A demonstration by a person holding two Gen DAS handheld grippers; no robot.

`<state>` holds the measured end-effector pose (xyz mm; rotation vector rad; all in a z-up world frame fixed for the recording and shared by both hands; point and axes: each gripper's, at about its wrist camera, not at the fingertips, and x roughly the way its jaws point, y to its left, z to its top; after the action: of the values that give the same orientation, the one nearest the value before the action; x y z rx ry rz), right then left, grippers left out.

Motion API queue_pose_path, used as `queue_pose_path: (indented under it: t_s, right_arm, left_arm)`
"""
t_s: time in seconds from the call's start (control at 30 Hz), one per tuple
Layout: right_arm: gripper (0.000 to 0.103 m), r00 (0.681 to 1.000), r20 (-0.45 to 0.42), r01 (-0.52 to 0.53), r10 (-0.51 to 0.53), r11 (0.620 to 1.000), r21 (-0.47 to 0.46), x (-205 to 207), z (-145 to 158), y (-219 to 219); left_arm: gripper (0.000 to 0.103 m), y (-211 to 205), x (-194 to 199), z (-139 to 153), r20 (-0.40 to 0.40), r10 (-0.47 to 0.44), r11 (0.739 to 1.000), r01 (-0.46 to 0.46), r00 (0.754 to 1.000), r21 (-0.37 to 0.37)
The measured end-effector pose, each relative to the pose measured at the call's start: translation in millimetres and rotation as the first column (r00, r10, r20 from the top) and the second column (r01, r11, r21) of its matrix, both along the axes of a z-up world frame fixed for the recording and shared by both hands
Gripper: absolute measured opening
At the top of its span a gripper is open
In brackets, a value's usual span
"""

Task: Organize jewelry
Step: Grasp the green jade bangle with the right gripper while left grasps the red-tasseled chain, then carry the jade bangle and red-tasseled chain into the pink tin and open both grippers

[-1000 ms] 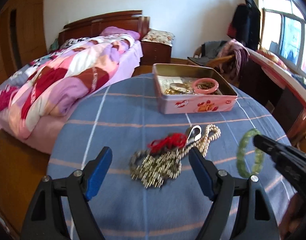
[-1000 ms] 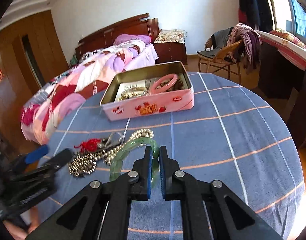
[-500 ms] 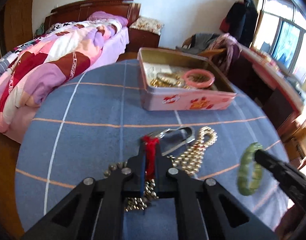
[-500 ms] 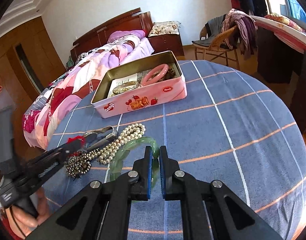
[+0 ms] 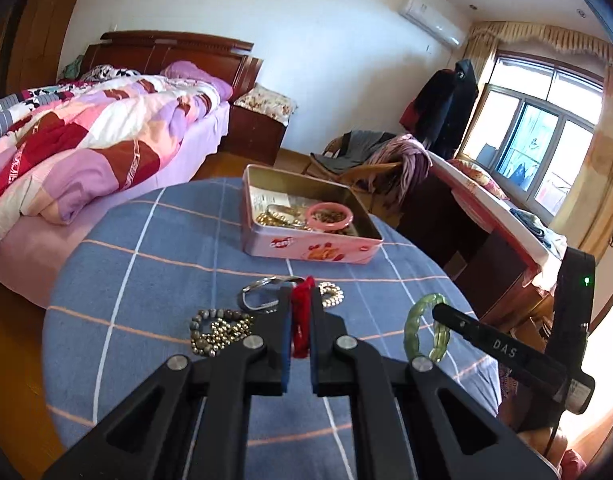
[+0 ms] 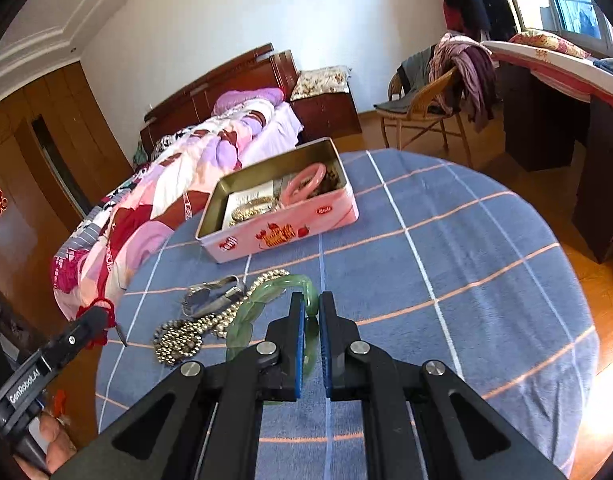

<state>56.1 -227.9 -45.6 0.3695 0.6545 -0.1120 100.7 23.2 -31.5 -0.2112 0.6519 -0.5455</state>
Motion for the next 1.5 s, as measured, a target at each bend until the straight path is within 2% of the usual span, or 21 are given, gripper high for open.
queue_pose_path:
  t_s: [0.23,0.47,0.63,0.8,1.03,1.3,1.5]
  right_arm:
    - [0.006,0.999,0.038,-0.001,0.002,1.000,-0.026,-20.1,14.4,7.2]
    - [0.006,0.996,0.087,0.014,-0.010,0.999,-0.044,-30.2,30.8,3.6]
    - [0.006,0.998,0.067,0.019,-0.016,0.999,-0.036,-24.9,25.7,-0.5]
    - [0.006,0.998,0.055,0.010,-0.009,1.000,-0.026,-10.5,22.2,-6.5]
    - [0.006,0.994,0.110,0.012,-0.012,1.000,0.001,28.5,41.9,-18.1]
    - [0.006,0.988,0.152,0.020,-0.023,1.000,0.020,104.3,58.0,-34.2]
    - [0.006,0.990,0.138,0.038,-0.042,0.999,0.030,164.0,46.4,-42.4]
  left_arm:
    - [0.007,-4.2,-18.3,1.7,0.035,-0.003,0.999,0.002,0.999,0.040]
    - [0.007,-6.9,-25.5,9.3,0.074,-0.019,0.999,0.016,0.997,0.048]
    - [0.007,-19.7,-25.9,1.4,0.055,-0.055,0.997,0.052,0.997,0.061]
    - [0.007,-35.1,-20.5,2.0,0.078,-0.078,0.992,0.070,0.994,0.103]
    - [0.007,-39.1,13.0,25.4,0.097,-0.075,0.997,0.075,0.992,0.006]
    - [0.007,-65.0,76.1,45.4,0.147,-0.042,0.999,0.040,0.988,0.017]
    - [0.007,-90.2,127.7,38.3,0.130,-0.009,0.998,0.001,0.992,0.062]
